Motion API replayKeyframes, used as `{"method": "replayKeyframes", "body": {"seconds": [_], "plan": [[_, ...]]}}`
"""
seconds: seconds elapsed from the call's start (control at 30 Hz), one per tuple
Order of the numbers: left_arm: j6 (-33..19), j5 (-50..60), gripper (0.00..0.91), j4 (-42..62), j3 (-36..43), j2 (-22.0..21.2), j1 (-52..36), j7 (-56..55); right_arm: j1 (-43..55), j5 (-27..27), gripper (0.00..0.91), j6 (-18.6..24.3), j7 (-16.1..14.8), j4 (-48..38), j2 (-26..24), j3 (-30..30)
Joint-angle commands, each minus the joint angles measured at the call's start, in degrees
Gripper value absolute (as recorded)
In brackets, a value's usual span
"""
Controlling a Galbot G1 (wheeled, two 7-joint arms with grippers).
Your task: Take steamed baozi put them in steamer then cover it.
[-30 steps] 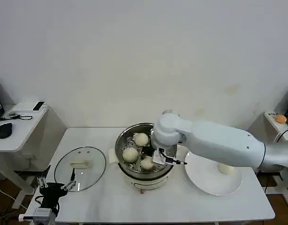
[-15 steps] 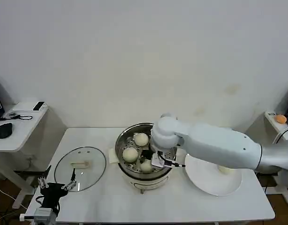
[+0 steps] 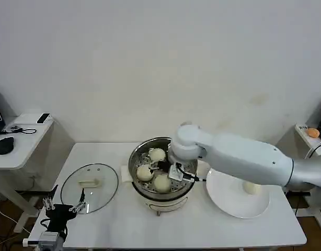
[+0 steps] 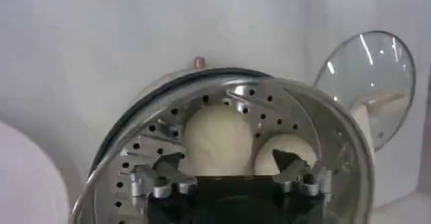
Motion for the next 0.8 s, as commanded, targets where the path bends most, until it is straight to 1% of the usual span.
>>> {"method": "replayKeyframes", "body": {"seconds": [0.03,0.07,0.1,0.17,0.2,0.27,0.3,0.37,0.4,0.43,0.47,0.5,0.53,0.57,0.6,0.63,0.73,0.8], "plan": [[0.1,-0.1,0.907,-0.2,0.0,0.2,0.0,0.1,1.4,4.3,0.907,-1.1,-1.2,-0.2,-3.1,5.2],[0.1,-0.2,0.907,-0.3,0.0,0.3,0.1,0.1,1.8,5.8,0.907,-1.9,-1.8,-0.5,-4.2,6.9],[0.1,-0.3,0.907,-0.4,0.0,0.5,0.1,0.1,1.9,6.0,0.907,-2.0,-1.8,-0.7,-4.5,7.3],[0.2,-0.5,0.907,-0.4,0.0,0.8,0.1,0.1,2.3,7.7,0.907,-3.8,-1.8,-2.4,-6.1,10.8],[0.2,-0.6,0.907,-0.4,0.1,0.9,0.0,0.1,2.5,8.7,0.907,-4.3,-1.9,-3.1,-6.5,11.6],[0.2,-0.8,0.907,-0.5,0.4,1.0,-0.1,0.1,3.2,12.6,0.907,-6.9,-2.5,-5.4,-8.2,13.8],[0.2,-0.9,0.907,-0.6,0.5,1.1,-0.2,0.1,3.6,14.3,0.907,-9.2,-2.6,-6.4,-9.2,14.2],[0.2,-1.1,0.907,-0.7,0.8,1.2,-0.3,0.1,4.0,17.6,0.907,-12.1,-2.6,-8.3,-11.1,14.9],[0.3,-1.2,0.907,-0.7,0.9,1.3,-0.4,0.1,4.1,18.4,0.907,-13.2,-2.6,-8.7,-11.9,14.9],[0.3,-1.4,0.907,-0.7,1.1,1.3,-0.5,0.1,4.0,19.4,0.907,-16.4,-2.5,-9.2,-13.3,15.0],[0.3,-1.5,0.907,-0.6,1.2,1.4,-0.7,0.1,3.6,20.0,0.907,-21.2,-2.7,-9.5,-14.8,15.6],[0.3,-1.5,0.907,-0.5,1.5,1.5,-0.9,0.1,2.9,20.2,0.907,-24.3,-3.4,-9.8,-15.9,16.7],[0.3,-1.6,0.907,-0.4,1.6,1.6,-1.0,0.1,1.9,20.5,0.907,-25.0,-3.7,-10.4,-17.2,17.7],[0.3,-1.7,0.907,-0.2,1.9,1.7,-1.2,0.1,0.9,20.9,0.907,-27.0,-3.9,-10.8,-18.5,18.4],[0.4,-1.7,0.907,0.0,2.1,1.9,-1.4,0.1,0.7,21.0,0.907,-28.2,-4.0,-11.1,-18.7,18.6],[0.4,-1.7,0.907,0.1,2.3,2.1,-1.5,0.2,-0.6,20.8,0.907,-29.6,-4.1,-11.5,-20.5,19.4],[0.4,-2.0,0.907,0.1,2.7,2.4,-1.8,0.2,-3.4,19.6,0.907,-32.0,-4.7,-12.5,-23.4,20.7],[0.4,-2.1,0.907,0.3,2.9,2.6,-2.0,0.2,-5.1,19.0,0.907,-32.5,-4.8,-13.1,-24.9,21.6]]}}
